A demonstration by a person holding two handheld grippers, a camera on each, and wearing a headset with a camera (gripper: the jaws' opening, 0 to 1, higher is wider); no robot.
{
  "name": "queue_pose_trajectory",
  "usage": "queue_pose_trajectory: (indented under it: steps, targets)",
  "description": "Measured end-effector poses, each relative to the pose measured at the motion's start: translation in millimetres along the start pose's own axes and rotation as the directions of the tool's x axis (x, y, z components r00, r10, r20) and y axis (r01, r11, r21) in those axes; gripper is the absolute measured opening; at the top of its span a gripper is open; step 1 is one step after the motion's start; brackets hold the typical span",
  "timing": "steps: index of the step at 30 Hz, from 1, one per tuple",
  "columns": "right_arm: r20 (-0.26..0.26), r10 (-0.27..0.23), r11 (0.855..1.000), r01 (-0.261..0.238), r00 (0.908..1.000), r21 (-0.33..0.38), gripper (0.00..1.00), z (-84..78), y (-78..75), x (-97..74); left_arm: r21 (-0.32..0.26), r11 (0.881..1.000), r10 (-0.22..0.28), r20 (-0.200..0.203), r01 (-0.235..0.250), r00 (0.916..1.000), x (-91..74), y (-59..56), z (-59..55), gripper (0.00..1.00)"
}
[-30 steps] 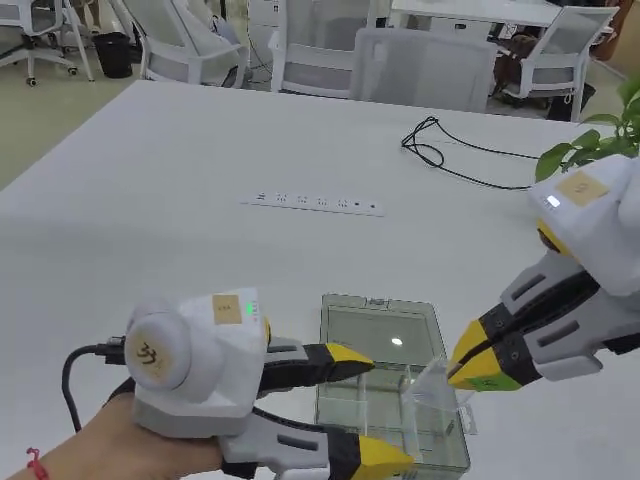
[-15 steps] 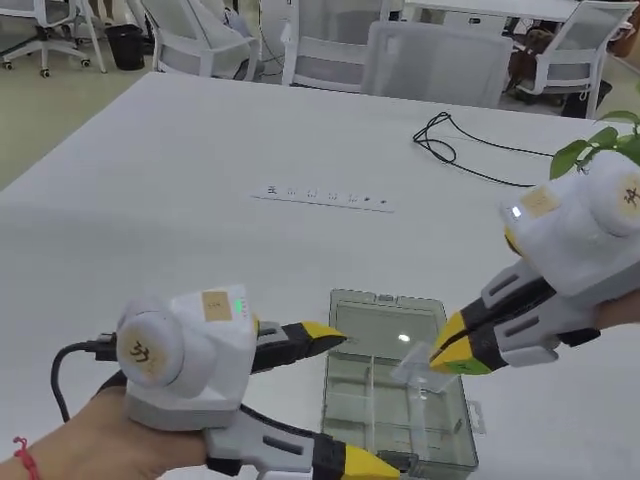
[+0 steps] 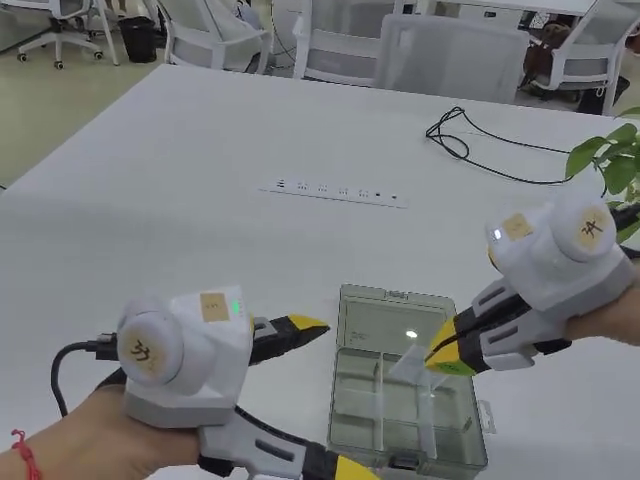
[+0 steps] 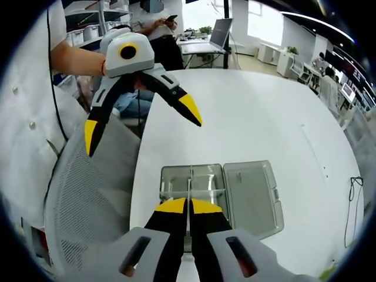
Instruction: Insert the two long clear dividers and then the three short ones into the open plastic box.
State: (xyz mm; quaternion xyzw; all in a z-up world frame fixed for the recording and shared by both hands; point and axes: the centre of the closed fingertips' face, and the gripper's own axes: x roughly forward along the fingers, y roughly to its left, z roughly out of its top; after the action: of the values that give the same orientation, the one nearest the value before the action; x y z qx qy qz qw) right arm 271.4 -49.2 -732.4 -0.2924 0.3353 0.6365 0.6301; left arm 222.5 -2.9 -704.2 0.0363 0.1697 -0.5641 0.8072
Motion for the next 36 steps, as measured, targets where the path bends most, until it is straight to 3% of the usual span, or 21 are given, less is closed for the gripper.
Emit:
queue_pose_trajectory:
  steps: [8,19,36]
  targets:
    - [-0.009,-0.007,1.000,0.007,0.9999,0.020,0.03,-16.1,-5.1,13.4,0.000,1.000,0.007,-0.009,-0.007,0.9999,-1.8,4.5,-4.4,1.00]
    - [-0.014,-0.014,1.000,0.014,0.9998,0.023,0.02,-24.3,-6.7,20.7,-0.008,1.000,0.013,0.000,-0.013,0.9999,-2.1,7.0,-3.2,1.00]
    - [-0.028,-0.007,0.997,0.005,0.9996,-0.071,0.02,-23.8,-2.6,29.1,-0.016,1.000,0.007,0.009,-0.007,0.9999,1.0,6.8,-1.6,1.00]
